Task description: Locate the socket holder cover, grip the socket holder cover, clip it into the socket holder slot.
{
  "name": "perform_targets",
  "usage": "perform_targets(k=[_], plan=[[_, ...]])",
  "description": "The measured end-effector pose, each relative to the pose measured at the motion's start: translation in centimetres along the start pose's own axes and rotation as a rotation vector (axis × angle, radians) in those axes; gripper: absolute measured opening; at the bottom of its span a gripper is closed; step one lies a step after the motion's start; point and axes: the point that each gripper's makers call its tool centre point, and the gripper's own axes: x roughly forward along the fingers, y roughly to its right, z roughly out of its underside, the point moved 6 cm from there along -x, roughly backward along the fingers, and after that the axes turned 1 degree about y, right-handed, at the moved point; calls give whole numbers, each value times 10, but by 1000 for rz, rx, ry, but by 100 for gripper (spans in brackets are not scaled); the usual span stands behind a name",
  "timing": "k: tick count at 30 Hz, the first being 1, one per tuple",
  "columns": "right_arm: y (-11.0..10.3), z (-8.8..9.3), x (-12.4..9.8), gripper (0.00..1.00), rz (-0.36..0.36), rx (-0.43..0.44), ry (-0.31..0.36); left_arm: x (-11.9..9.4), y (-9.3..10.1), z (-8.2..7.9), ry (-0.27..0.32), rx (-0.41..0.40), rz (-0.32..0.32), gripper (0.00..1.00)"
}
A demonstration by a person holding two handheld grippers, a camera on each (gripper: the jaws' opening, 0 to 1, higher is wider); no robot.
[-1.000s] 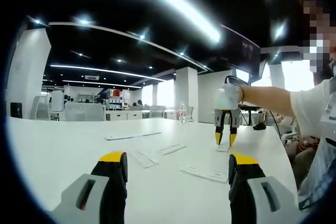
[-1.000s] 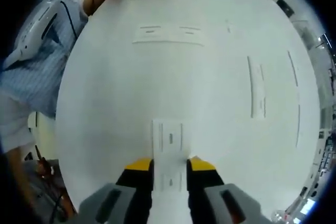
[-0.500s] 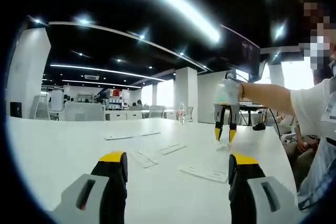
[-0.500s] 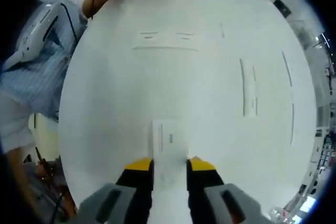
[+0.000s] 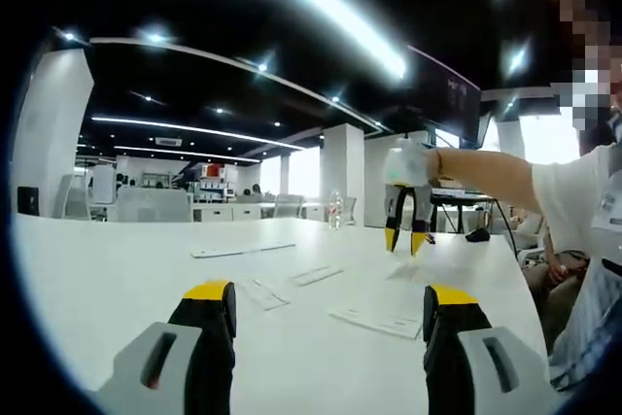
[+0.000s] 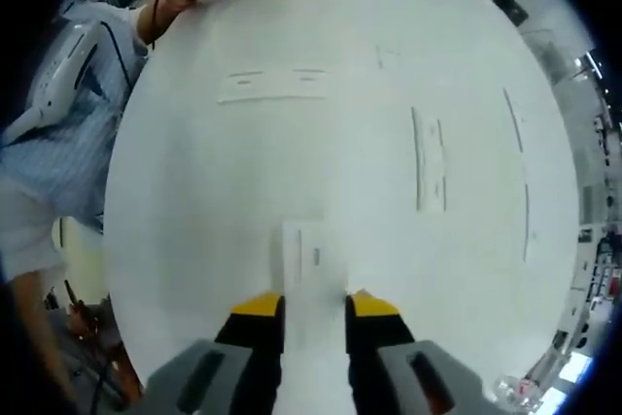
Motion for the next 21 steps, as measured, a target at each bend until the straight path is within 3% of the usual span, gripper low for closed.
perform_targets(k=[9,21], plan=[[27,-2,-4,25,30,29,0,1,2,2,-14,-1,12,79],[64,-4,7,25,38,55,-8,4,8,5,-31,9,39,79]])
